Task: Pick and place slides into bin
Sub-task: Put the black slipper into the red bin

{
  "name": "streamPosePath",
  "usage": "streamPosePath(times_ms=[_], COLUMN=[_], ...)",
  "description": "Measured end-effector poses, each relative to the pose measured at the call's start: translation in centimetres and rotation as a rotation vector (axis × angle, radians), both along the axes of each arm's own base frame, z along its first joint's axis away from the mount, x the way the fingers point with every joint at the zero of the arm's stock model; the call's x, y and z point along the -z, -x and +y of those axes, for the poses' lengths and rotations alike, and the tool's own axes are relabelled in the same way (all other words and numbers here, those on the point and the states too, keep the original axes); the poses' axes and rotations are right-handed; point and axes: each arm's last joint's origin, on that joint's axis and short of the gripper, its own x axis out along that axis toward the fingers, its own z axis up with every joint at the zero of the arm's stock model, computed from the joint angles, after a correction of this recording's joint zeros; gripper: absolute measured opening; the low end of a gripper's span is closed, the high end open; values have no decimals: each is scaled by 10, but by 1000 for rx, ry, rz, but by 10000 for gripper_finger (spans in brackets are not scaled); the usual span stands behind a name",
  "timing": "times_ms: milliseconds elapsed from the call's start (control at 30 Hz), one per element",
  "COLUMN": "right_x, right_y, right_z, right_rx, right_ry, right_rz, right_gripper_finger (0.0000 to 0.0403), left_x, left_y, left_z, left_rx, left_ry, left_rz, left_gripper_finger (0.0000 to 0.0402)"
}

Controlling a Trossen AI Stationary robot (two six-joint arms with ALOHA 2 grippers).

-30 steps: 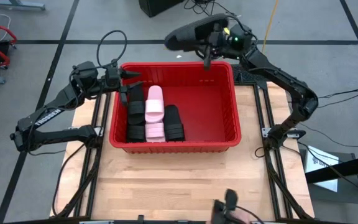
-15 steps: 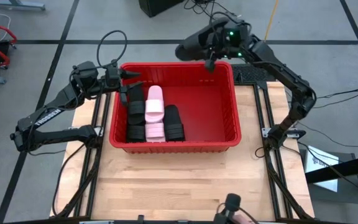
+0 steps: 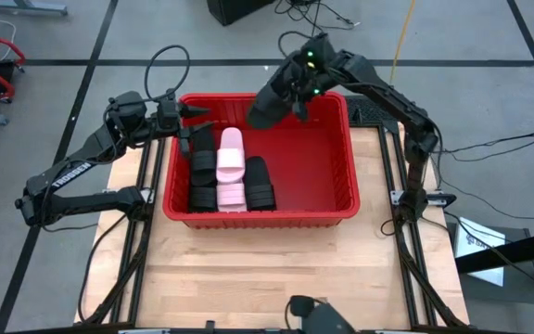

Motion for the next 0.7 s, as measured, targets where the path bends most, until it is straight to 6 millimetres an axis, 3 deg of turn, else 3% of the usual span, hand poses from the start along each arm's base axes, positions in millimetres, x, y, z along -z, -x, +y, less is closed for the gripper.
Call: streamPosePath(times_ms=[233,400,700], right_x=[27,41,68], right_y=[-15,-21,-31], right_z=[-1,-5,-11], right_rx=[-83,-185,-217], right_ry=[-108,-222,-274], right_rz=[97,63,112], right_gripper_finger=[4,4,4], left_x=[0,0,1], left_y=[0,0,0], left_z=[0,0,0], left_rx=[0,0,0], left_ry=[1,2,5], left_rz=[2,2,8], left_gripper_finger=[179,179,179])
